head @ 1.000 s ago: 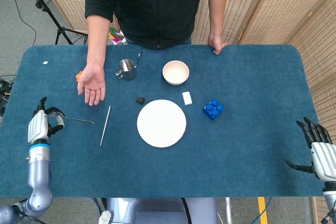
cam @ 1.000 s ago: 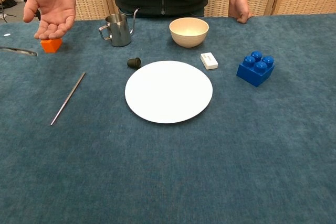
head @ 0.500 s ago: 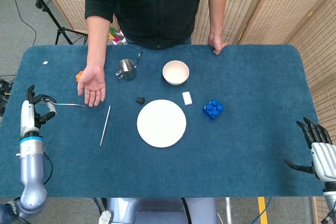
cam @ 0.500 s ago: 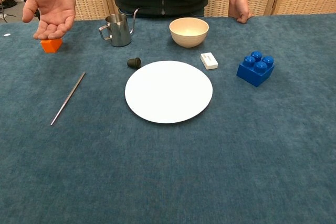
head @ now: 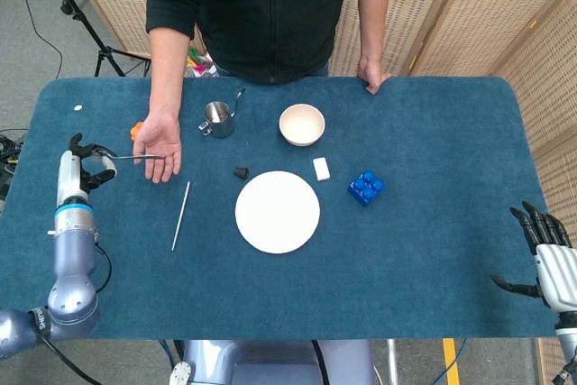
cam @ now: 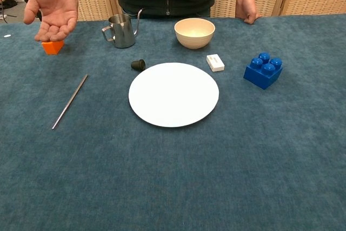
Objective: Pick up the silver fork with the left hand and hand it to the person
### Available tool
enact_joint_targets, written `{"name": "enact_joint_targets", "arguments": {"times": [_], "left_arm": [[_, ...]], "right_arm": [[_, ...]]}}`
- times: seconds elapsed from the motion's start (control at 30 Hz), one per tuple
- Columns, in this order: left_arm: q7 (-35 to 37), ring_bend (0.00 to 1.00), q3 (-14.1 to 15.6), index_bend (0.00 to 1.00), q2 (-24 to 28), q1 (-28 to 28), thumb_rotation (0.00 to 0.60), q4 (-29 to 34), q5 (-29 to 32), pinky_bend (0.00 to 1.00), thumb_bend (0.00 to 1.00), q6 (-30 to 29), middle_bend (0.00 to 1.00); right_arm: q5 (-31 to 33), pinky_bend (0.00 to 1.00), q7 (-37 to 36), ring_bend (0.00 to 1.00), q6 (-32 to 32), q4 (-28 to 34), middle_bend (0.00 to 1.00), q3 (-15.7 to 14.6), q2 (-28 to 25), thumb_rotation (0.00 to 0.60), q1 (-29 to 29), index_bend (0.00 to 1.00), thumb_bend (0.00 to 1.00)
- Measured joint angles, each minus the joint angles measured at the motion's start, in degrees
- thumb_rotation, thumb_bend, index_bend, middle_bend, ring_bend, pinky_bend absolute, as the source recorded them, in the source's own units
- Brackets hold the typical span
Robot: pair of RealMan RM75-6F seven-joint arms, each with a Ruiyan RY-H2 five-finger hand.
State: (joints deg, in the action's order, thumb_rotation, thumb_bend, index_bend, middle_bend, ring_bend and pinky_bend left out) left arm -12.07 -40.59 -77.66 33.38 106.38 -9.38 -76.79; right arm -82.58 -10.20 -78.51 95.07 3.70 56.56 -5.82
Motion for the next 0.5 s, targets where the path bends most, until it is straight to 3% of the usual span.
{"name": "enact_joint_targets", "arguments": {"times": [0.5], "left_arm": [[-0.83,0.00,-0.36,0.76,-3.32,3.61,0.600,-4.30,5.28,0.00,0.64,-0.67,0.00]], "right_arm": [[0.63,0.00,-0.04,0.00,0.65,-0.25,0.00,0.15,0.05,0.600,-0.24,0.02,0.00]]}}
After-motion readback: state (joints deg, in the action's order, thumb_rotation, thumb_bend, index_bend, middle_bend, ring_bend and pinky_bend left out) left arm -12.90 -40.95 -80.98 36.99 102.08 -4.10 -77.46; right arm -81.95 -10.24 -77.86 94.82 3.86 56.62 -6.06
